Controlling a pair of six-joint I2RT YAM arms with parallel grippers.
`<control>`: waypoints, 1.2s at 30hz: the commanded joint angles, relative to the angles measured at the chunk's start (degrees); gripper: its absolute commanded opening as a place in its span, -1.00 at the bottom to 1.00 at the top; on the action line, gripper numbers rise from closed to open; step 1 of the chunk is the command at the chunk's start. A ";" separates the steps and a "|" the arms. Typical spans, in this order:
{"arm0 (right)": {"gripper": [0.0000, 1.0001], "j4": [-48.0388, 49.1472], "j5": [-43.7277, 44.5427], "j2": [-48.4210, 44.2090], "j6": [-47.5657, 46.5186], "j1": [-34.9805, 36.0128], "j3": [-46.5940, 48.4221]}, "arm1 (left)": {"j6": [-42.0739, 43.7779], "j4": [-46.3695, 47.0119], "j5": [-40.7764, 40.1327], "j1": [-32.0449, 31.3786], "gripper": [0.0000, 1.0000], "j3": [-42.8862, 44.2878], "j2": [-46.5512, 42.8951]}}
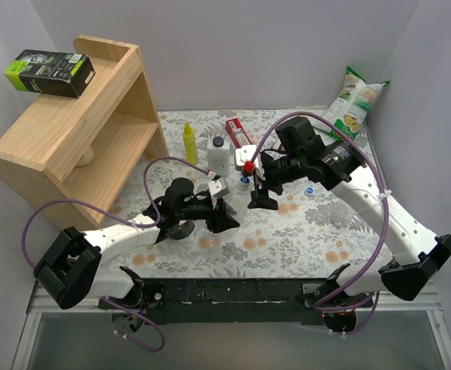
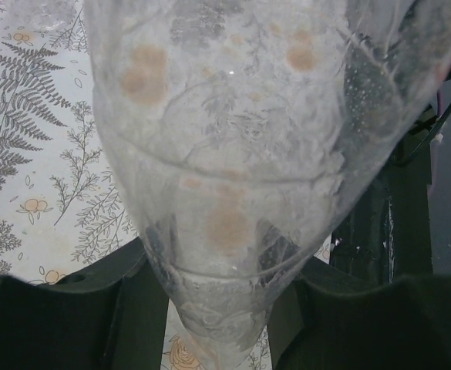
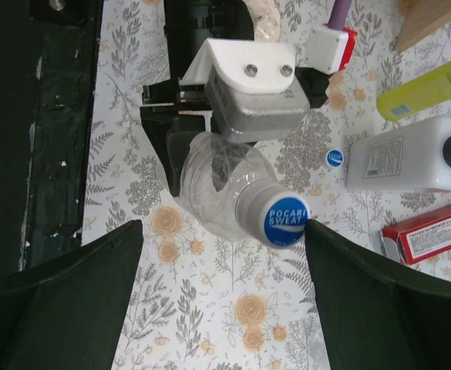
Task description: Screw on the bottle caps
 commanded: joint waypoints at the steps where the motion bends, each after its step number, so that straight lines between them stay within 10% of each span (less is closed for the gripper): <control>1: 0.81 -2.46 -0.43 -2.79 0.75 0.48 -2.54 | -1.47 3.23 -1.94 0.43 -1.00 -0.14 -0.87; 18: 0.84 3.42 2.93 -0.86 3.38 0.48 0.71 | 8.02 -3.00 4.03 -0.09 -1.00 2.40 0.45; 36: 0.83 -3.60 -0.08 -4.01 0.22 1.01 -4.47 | -3.05 3.32 -1.67 0.78 -1.00 0.91 0.27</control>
